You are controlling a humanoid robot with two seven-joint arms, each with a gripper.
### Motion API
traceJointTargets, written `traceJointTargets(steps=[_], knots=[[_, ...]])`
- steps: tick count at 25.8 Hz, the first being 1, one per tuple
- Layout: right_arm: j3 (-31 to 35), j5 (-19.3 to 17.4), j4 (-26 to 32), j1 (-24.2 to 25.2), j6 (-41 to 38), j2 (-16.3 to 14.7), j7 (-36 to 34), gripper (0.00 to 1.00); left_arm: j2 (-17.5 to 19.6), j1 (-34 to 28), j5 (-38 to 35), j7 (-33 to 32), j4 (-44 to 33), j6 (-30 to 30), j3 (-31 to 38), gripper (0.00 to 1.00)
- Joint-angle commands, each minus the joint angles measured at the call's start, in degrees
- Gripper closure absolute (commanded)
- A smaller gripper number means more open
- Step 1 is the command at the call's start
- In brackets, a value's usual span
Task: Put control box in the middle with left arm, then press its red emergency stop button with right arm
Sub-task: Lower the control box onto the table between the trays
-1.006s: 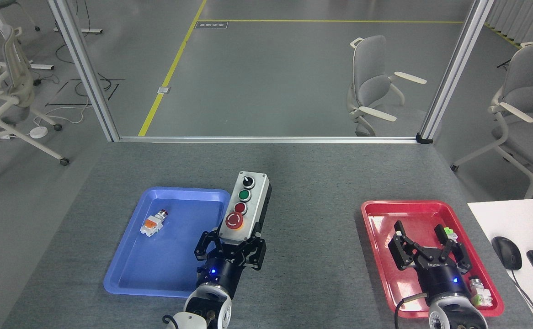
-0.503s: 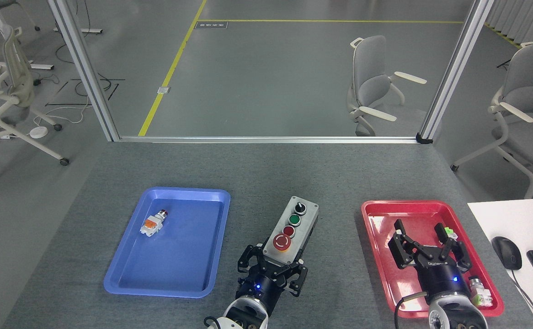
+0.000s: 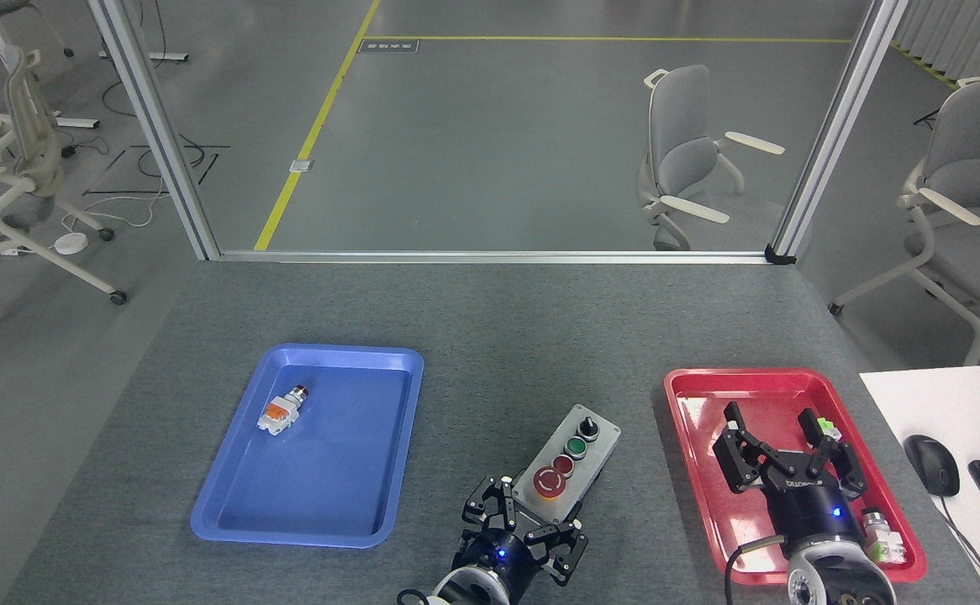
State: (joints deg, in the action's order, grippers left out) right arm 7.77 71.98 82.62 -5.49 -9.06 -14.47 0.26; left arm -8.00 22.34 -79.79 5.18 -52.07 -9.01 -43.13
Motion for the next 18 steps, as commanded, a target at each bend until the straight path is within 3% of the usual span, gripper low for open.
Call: traceJointTargets(steps=[1, 4, 8, 10, 12, 14, 18], knots=[[0.06, 0.00, 0.00, -0.04, 0.01, -0.03, 0.00, 0.01, 0.00, 0.24, -0.02, -0.70, 0.30, 0.22, -1.08, 1.00], [0.06, 0.00, 0.00, -0.04, 0.01, -0.30, 0.00, 0.01, 0.00, 0.24, 0.07, -1.05, 0.30, 0.22, -1.52, 1.00], [0.14, 0.00, 0.00, -0.22, 0.01, -0.30, 0.00, 0.01, 0.00, 0.24, -0.02, -1.66, 0.39, -0.05, -1.70, 0.58], [0.14, 0.00, 0.00, -0.22, 0.10, -0.38, 0.00, 0.01, 0.00, 0.24, 0.07, -2.72, 0.39, -0.22, -1.70, 0.50], [0.23, 0.00, 0.00, -0.22, 0.10, -0.38, 0.00, 0.01, 0.00, 0.24, 0.07, -3.07, 0.30, -0.49, -1.79, 0.35], [0.23, 0.00, 0.00, -0.22, 0.28, -0.38, 0.00, 0.01, 0.00, 0.24, -0.02, -3.07, 0.30, -0.49, -1.70, 0.33], [0.23, 0.00, 0.00, -0.22, 0.28, -0.38, 0.00, 0.01, 0.09, 0.24, 0.07, -3.07, -0.05, -0.57, -1.70, 0.16]])
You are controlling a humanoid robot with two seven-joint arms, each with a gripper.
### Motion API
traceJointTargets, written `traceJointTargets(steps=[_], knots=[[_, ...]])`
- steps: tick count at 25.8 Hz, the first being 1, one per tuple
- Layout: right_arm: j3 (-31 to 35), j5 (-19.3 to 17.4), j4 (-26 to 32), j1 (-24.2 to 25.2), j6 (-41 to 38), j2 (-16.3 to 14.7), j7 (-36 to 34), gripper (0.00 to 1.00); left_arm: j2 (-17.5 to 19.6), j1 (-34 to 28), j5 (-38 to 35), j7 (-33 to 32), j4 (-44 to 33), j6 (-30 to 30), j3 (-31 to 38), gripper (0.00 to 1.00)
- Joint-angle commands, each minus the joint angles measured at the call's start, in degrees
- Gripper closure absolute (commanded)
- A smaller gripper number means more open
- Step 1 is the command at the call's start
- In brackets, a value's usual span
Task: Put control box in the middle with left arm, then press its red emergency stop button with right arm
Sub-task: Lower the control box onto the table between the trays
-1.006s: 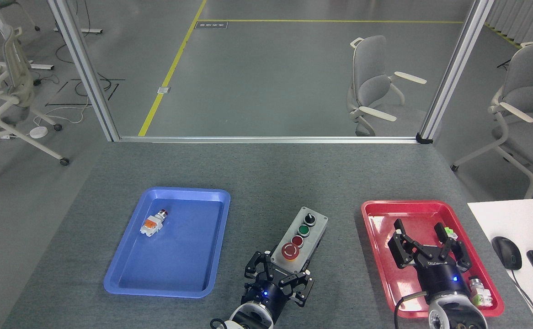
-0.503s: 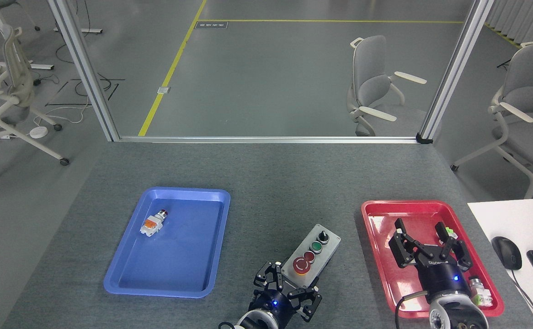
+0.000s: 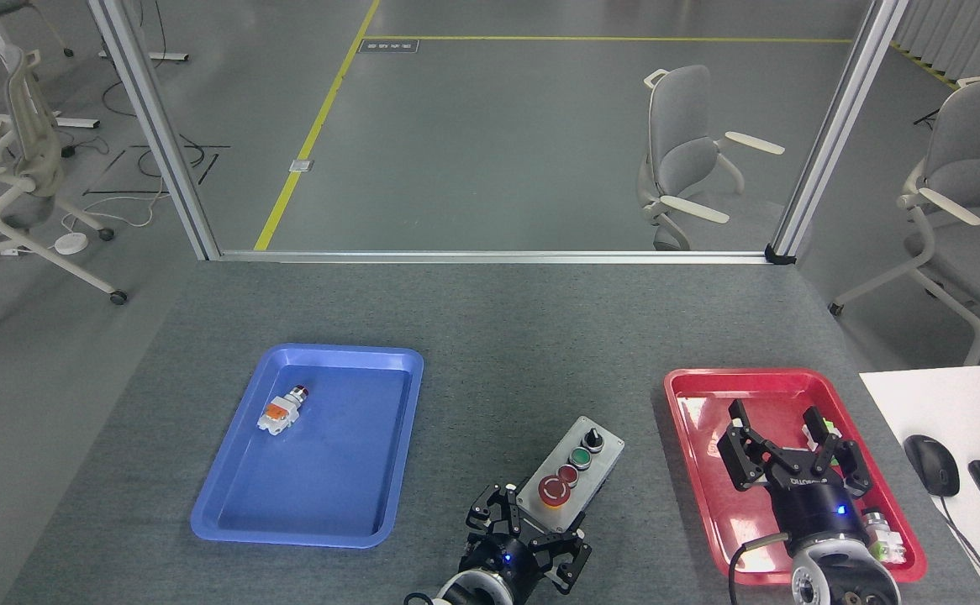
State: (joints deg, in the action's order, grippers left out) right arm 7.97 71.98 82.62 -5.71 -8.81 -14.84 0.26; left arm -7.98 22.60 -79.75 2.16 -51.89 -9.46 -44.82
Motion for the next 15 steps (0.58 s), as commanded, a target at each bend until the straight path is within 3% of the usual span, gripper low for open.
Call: traceJointTargets(steps=[1, 4, 11, 15], knots=[[0.02, 0.00, 0.00, -0.01, 0.02, 0.08, 0.01, 0.01, 0.07, -0.01, 0.04, -0.05, -0.41, -0.12, 0.09, 0.10], [-0.06, 0.00, -0.09, -0.01, 0.02, 0.25, 0.01, 0.01, 0.16, -0.10, 0.04, -0.05, -0.67, -0.12, 0.35, 0.04], [0.02, 0.00, 0.00, -0.01, 0.02, 0.25, 0.01, 0.01, 0.86, -2.56, -0.05, 0.04, -5.33, 0.41, 0.44, 0.02], [0.11, 0.09, 0.00, -0.09, -0.06, -0.01, -0.08, 0.01, 4.91, -5.02, 0.04, 0.04, -9.81, 0.67, 0.53, 0.02]])
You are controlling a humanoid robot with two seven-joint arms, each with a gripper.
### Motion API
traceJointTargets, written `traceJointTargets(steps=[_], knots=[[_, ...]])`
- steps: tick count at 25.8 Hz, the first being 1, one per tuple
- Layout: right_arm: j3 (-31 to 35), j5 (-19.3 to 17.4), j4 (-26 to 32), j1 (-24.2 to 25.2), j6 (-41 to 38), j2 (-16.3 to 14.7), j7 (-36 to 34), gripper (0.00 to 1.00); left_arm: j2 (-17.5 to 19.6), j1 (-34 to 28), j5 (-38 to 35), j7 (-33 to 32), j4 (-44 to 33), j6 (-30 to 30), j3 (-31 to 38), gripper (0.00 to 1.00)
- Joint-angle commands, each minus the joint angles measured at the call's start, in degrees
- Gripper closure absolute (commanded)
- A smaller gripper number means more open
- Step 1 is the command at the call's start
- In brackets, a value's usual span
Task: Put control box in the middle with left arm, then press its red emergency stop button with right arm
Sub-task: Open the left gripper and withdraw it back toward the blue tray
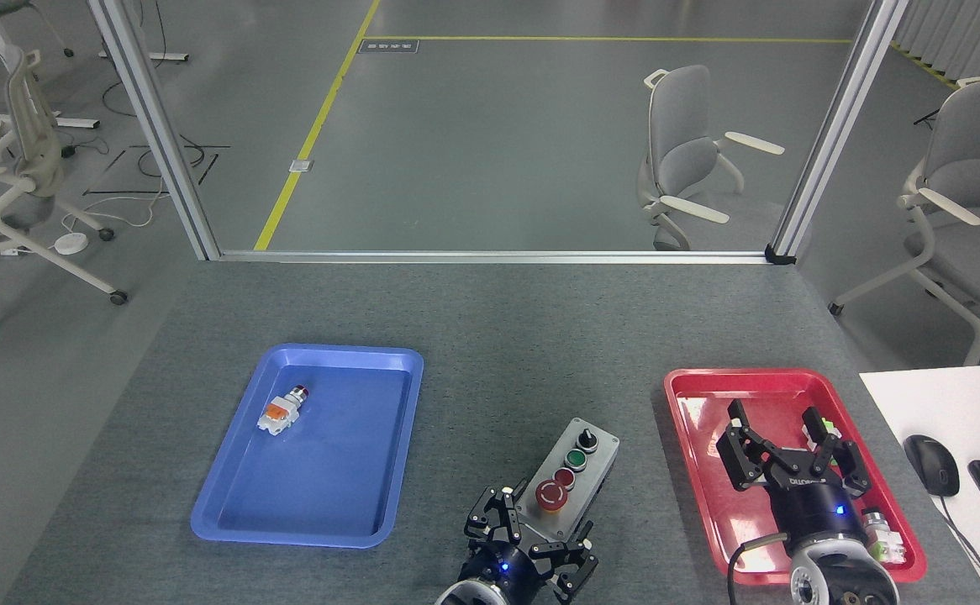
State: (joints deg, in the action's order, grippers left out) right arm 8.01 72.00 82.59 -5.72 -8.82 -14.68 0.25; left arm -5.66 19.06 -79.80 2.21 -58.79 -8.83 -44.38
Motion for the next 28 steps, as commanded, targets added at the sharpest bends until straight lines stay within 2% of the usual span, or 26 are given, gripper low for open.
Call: traceJointTargets(steps=[1, 6, 11, 17, 21, 22, 24, 27, 28], knots=[[0.17, -0.02, 0.02, -0.08, 0.03, -0.26, -0.08, 0.01, 3.72, -1.92, 0.08, -0.01, -3.53, 0.04, 0.08, 0.02], [0.08, 0.07, 0.02, -0.08, -0.14, -0.62, -0.16, 0.01, 7.85, -3.33, 0.17, 0.69, -4.49, 0.22, 1.40, 0.01], [0.08, 0.42, -0.06, -0.69, -2.43, -0.79, -0.16, 0.02, 13.21, -7.02, 0.26, 0.69, -12.22, 2.94, 6.67, 0.01], [0.17, 0.07, -0.42, -0.78, -4.89, -0.97, -0.16, 0.06, 18.66, -15.63, 0.87, 0.16, -25.67, 12.17, 22.31, 0.01], [0.17, -0.02, -0.50, -0.87, -6.82, -1.05, -0.16, 0.07, 18.93, -17.83, 2.45, -0.01, -29.81, 17.97, 36.56, 0.01], [0.08, -0.02, -0.59, -1.13, -7.79, -0.97, -0.16, 0.12, 18.93, -17.13, 2.89, -0.10, -29.63, 18.85, 39.98, 0.01], [0.08, -0.02, -1.65, -1.92, -10.16, -1.23, -0.16, 0.26, 18.93, -15.72, 4.21, -0.19, -28.58, 19.47, 45.34, 0.01], [-0.10, -0.19, -3.93, -3.77, -14.47, -1.32, -0.60, 0.52, 18.93, -11.24, 7.20, -0.28, -25.76, 18.68, 49.21, 0.01], [-0.10, -0.19, -4.55, -4.03, -15.44, -1.23, -0.69, 0.57, 18.84, -9.92, 8.43, -0.28, -24.36, 18.24, 49.83, 0.01]])
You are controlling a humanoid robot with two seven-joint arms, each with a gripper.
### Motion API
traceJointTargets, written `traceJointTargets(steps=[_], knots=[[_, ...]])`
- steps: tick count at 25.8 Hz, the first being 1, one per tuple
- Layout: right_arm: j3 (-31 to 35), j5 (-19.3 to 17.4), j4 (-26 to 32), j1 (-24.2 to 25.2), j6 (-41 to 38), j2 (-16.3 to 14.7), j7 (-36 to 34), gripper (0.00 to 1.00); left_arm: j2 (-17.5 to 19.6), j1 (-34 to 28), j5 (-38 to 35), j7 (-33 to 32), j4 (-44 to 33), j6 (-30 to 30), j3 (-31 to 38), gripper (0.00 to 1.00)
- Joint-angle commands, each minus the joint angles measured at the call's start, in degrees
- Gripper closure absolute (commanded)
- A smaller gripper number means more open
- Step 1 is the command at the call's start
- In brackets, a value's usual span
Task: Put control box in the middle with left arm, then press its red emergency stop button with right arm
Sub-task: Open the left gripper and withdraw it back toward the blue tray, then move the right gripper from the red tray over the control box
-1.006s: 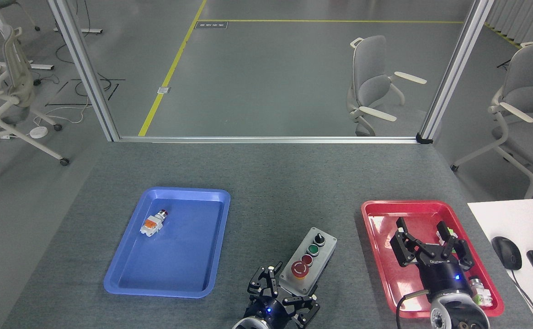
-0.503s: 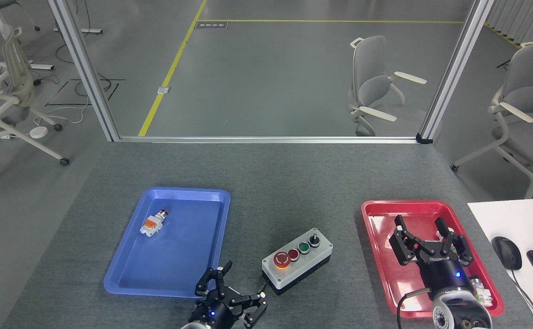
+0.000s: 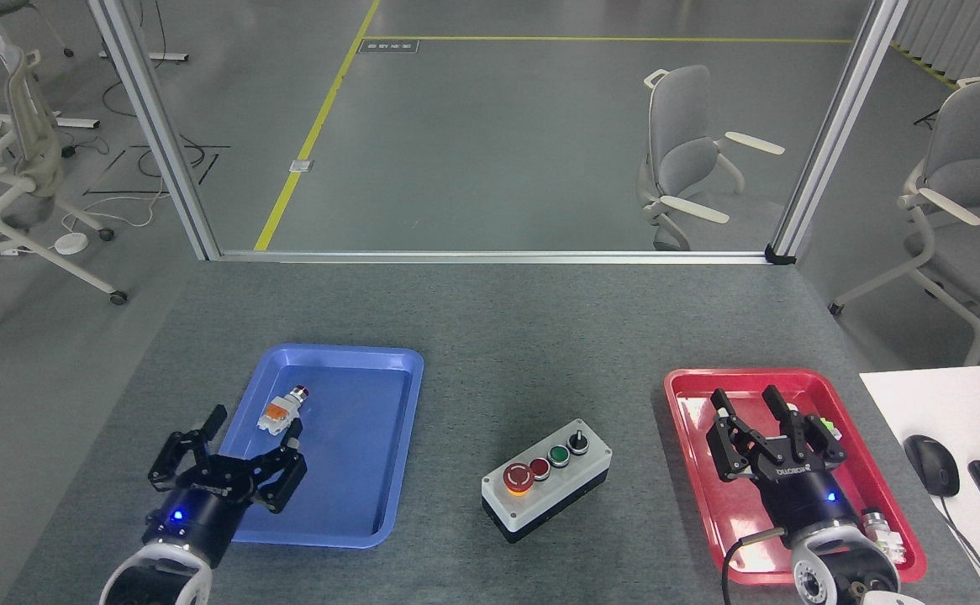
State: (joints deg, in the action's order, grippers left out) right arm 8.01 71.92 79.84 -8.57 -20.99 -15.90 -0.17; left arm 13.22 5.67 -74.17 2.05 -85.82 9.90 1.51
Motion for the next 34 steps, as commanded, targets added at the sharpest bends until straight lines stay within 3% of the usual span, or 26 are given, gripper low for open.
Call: traceJointTargets(steps=[1, 4, 6, 11, 17, 26, 34], knots=[[-0.10, -0.11, -2.24, -1.27, -4.76, 0.00, -0.27, 0.65, -0.13, 4.96, 4.30, -0.12, 4.35, -0.85, 4.55, 0.01], [-0.63, -0.02, -3.29, -2.59, -10.83, -0.09, -0.27, 0.94, -0.04, 8.30, 8.61, -0.12, 7.25, -2.69, 5.78, 0.01], [-0.72, -0.02, -3.38, -3.21, -14.96, -0.09, -0.27, 1.00, -0.04, 8.65, 11.24, 0.67, 7.51, -3.57, 5.96, 0.01], [-2.56, 0.07, -3.47, -4.61, -24.01, -0.09, 0.00, 1.00, 0.05, 8.12, 13.61, 0.94, 9.45, -2.87, 5.96, 0.01], [-4.41, 0.42, -5.31, -4.79, -24.01, -0.09, 0.35, 1.00, -0.39, 7.25, 13.26, 0.94, 9.36, -2.95, 5.78, 0.01], [-17.50, 1.12, -16.03, -13.40, -24.01, 0.87, 0.35, 1.00, -0.13, 5.58, 13.00, 1.03, 9.27, -3.04, 5.34, 0.01], [-23.04, 6.04, -17.62, -13.75, -24.01, 1.58, 0.35, 1.00, -0.13, 5.75, 12.03, 0.85, 9.36, -2.95, 5.17, 0.01]])
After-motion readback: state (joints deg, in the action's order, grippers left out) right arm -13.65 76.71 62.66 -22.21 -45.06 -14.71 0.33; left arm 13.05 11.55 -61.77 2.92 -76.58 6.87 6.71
